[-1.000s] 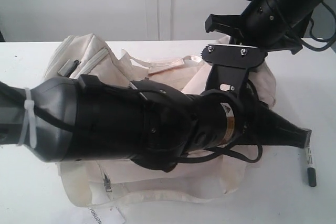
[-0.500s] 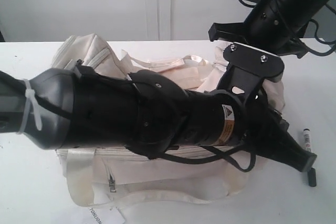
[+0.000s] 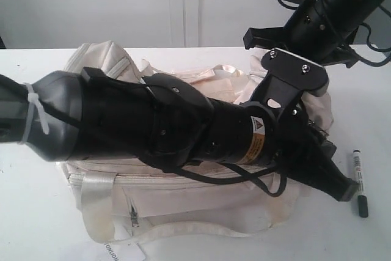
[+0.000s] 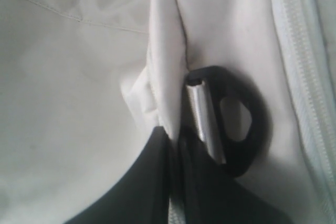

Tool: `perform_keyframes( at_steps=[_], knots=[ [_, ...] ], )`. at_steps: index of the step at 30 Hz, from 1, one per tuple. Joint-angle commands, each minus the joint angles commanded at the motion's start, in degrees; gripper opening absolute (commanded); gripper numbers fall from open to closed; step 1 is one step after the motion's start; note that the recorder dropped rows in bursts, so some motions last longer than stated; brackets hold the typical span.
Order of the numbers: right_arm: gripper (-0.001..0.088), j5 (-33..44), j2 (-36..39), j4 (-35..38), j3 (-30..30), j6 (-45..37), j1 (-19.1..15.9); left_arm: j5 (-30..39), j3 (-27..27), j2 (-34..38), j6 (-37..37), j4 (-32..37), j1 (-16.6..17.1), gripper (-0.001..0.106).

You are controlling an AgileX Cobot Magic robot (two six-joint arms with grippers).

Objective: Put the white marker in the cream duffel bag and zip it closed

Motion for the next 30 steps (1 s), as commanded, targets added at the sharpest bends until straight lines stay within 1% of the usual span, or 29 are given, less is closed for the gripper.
perform_keyframes(
  at_steps=[4, 11, 14, 17, 19, 23, 27, 30],
  knots=[
    [0.0000, 0.00, 0.00, 0.00, 0.00, 0.00, 0.00, 0.46, 1.10, -0.13, 0.00, 0.00, 0.64, 0.000],
    [0.0000, 0.00, 0.00, 0.00, 0.00, 0.00, 0.00, 7.13, 1.24, -3.97, 0.00, 0.00, 0.64, 0.000],
    [0.0000, 0.00, 0.00, 0.00, 0.00, 0.00, 0.00, 8.34, 1.24, -4.85, -0.10, 0.00, 0.64, 0.000],
    [0.0000, -0.15, 0.00, 0.00, 0.00, 0.43, 0.00, 9.27, 1.38, -5.01, -1.78, 0.00, 0.73, 0.000],
    [0.0000, -0.15, 0.00, 0.00, 0.00, 0.43, 0.00, 9.27, 1.38, -5.01, -3.23, 0.00, 0.86, 0.000],
    [0.0000, -0.15, 0.00, 0.00, 0.00, 0.43, 0.00, 8.93, 1.38, -5.57, -11.23, 0.00, 2.20, 0.000],
    [0.0000, -0.26, 0.00, 0.00, 0.00, 0.43, 0.00, 5.80, 1.38, -5.93, -11.80, 0.00, 2.99, 0.000],
    [0.0000, -0.74, 0.00, 0.00, 0.00, 0.43, 0.00, 5.44, 1.38, -5.93, -11.43, 0.00, 2.99, 0.000]
  ],
)
